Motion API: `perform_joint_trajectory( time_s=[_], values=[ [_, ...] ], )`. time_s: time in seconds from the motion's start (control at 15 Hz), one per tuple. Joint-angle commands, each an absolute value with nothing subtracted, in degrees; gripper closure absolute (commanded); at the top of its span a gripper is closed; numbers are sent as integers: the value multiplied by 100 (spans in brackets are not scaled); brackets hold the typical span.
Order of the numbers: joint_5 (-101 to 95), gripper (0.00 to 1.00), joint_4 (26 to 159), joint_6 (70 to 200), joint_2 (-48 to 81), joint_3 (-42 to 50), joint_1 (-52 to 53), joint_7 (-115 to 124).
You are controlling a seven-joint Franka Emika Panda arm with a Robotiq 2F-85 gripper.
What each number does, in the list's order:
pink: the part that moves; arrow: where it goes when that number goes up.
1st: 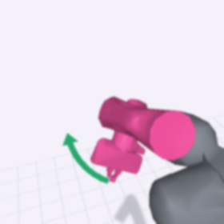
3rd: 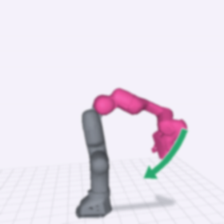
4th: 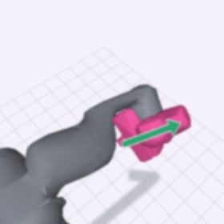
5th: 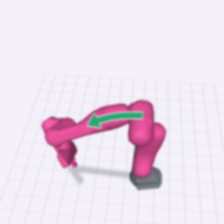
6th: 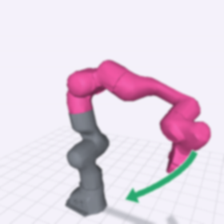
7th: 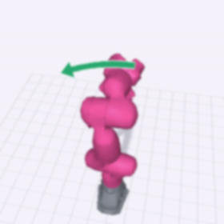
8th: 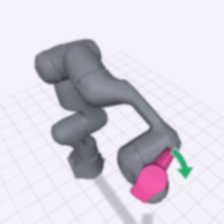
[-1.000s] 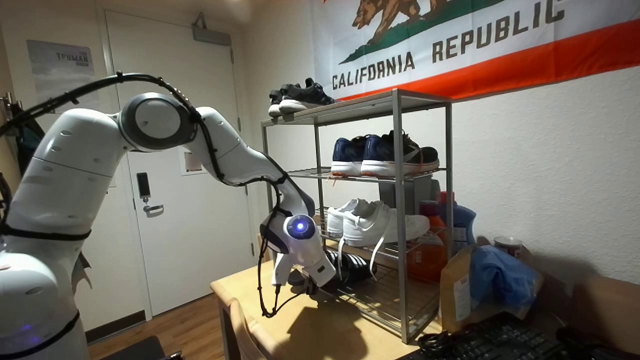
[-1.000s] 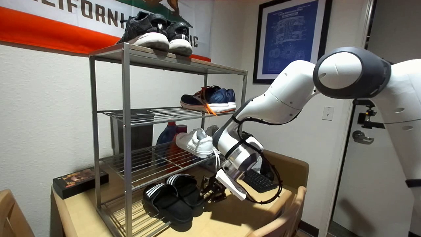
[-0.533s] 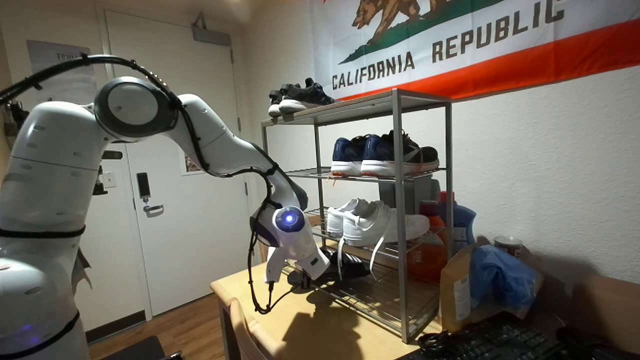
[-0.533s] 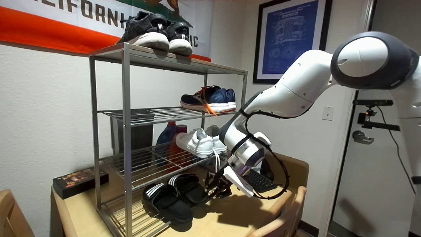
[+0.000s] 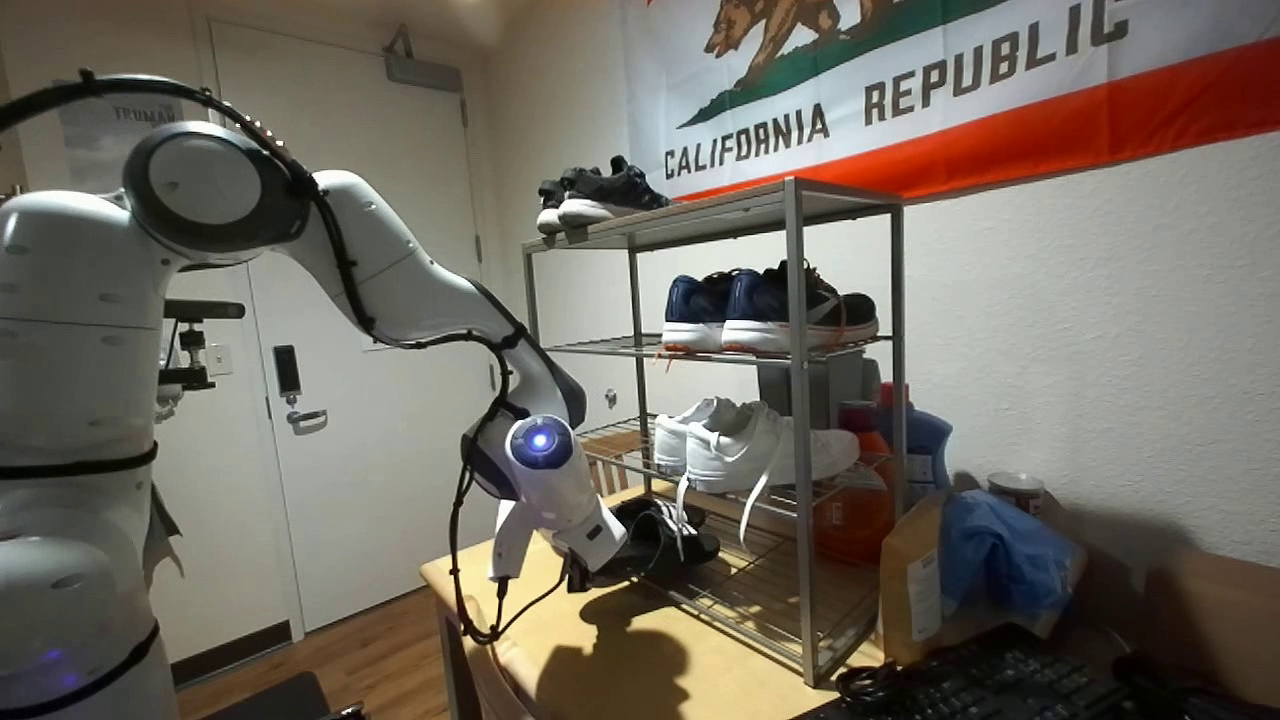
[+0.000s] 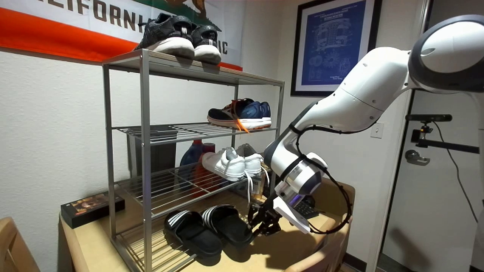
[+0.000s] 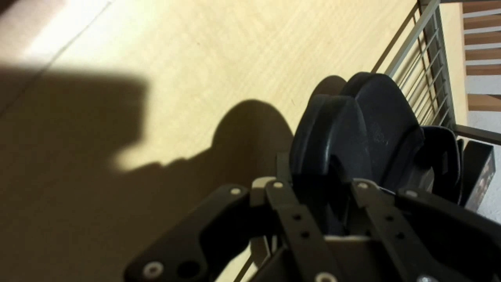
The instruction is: Remove the right slide sandal from the bottom shelf and place it on the topmost shelf of the shoe rack
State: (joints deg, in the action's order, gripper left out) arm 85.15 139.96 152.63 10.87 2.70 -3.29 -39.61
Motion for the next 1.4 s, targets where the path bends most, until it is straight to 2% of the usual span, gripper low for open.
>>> perform_joint_trajectory(
  time_s=[0.0,0.73,0.8,1.33],
  values=[
    [8583,93,14752,15416,405,235,-272,-4309],
    [8738,93,16284,15512,-1369,203,-264,-5019],
    [8821,93,15903,15470,-1016,204,-275,-5122],
    [9293,93,15959,15380,-1743,233,-273,-5640]
  ],
)
